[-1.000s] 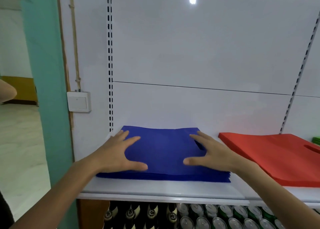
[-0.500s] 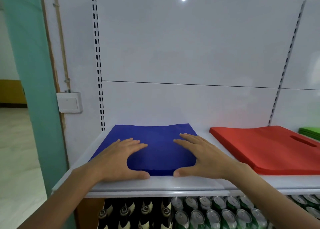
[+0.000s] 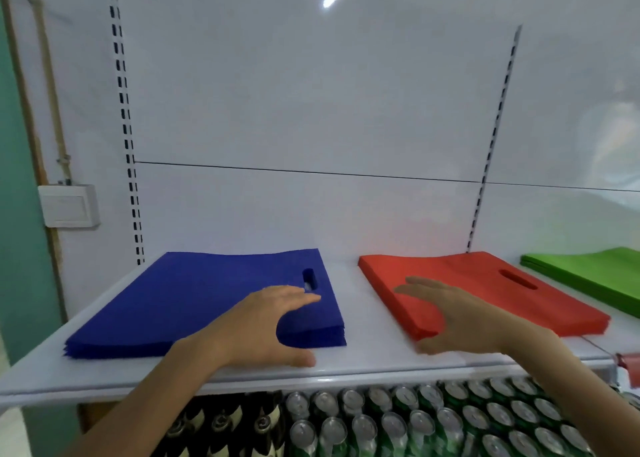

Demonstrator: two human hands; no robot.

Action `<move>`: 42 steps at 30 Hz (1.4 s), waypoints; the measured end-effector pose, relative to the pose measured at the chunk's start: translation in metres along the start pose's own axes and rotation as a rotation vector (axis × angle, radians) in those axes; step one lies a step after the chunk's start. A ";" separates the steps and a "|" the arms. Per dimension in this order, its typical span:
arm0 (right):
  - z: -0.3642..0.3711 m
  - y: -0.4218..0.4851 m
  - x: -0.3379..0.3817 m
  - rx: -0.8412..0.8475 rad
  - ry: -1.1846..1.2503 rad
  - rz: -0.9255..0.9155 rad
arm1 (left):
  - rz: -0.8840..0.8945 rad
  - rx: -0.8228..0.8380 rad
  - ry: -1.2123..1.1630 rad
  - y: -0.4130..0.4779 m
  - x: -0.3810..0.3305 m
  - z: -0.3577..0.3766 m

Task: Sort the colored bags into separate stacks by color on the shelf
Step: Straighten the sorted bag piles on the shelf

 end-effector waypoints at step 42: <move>-0.043 -0.088 -0.265 -0.173 0.239 0.287 | -0.381 -0.209 0.006 0.063 -0.111 0.096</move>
Point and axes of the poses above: each hand's wrist, its own y-axis towards the middle knuckle, its own z-axis out of the palm, x = y × z, the point moved 9 cm from there along y, towards the middle knuckle, and after that the axes turned 15 degrees about -x, right-handed, at the moved point
